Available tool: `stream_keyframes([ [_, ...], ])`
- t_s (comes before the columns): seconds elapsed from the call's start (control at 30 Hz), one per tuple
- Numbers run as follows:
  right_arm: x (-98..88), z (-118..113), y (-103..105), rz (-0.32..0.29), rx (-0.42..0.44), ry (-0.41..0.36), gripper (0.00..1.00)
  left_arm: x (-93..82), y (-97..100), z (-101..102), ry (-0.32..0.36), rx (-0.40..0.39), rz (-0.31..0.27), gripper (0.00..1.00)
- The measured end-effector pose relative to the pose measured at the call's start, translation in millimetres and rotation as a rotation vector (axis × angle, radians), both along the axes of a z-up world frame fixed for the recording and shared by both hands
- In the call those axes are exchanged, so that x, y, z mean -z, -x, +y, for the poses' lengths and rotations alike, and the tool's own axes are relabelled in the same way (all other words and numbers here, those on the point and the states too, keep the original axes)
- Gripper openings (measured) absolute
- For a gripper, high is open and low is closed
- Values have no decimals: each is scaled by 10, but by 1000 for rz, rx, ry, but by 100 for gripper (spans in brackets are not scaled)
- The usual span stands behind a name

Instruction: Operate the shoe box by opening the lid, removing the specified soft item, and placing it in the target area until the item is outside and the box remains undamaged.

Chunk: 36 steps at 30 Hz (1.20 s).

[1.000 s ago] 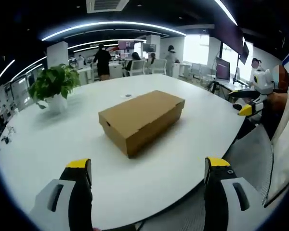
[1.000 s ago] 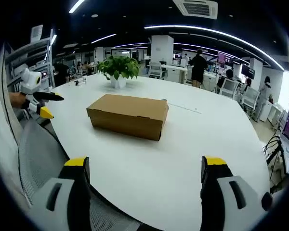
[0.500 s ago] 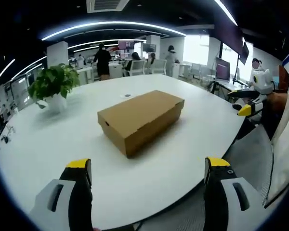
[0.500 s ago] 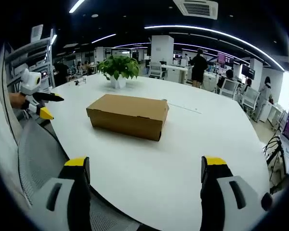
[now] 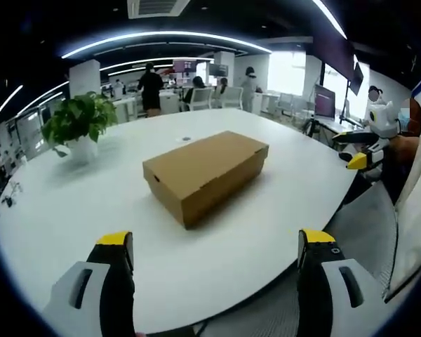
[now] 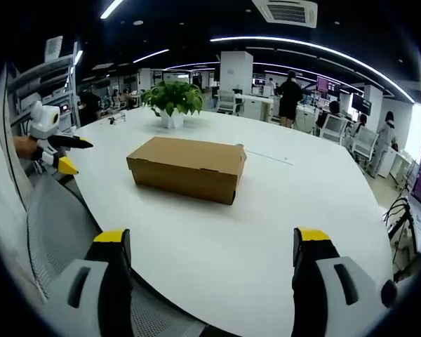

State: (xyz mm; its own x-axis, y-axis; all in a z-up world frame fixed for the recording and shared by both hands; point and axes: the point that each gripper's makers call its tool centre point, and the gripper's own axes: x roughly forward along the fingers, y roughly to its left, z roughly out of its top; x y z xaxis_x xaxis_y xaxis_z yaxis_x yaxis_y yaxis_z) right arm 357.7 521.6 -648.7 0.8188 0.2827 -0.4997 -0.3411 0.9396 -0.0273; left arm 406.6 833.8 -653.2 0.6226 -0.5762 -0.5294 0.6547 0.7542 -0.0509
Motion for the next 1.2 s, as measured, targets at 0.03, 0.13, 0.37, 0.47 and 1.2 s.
stream_keyframes([
  [0.03,-2,1,0,-1,0,0,91,0,2,2,-1,1,0,100],
  [0.13,-4,6,-1,-2,0,-1,91,-9,10,-1,4,3,1,100],
  [0.37,-4,25,12,-1,-5,-1,91,18,17,21,3,7,0,100],
  [0.47,-8,22,18,-1,-5,1,92,20,24,26,6,7,-1,100],
  [1.2,-7,14,8,0,-14,0,94,71,-6,30,-3,10,-1,100],
])
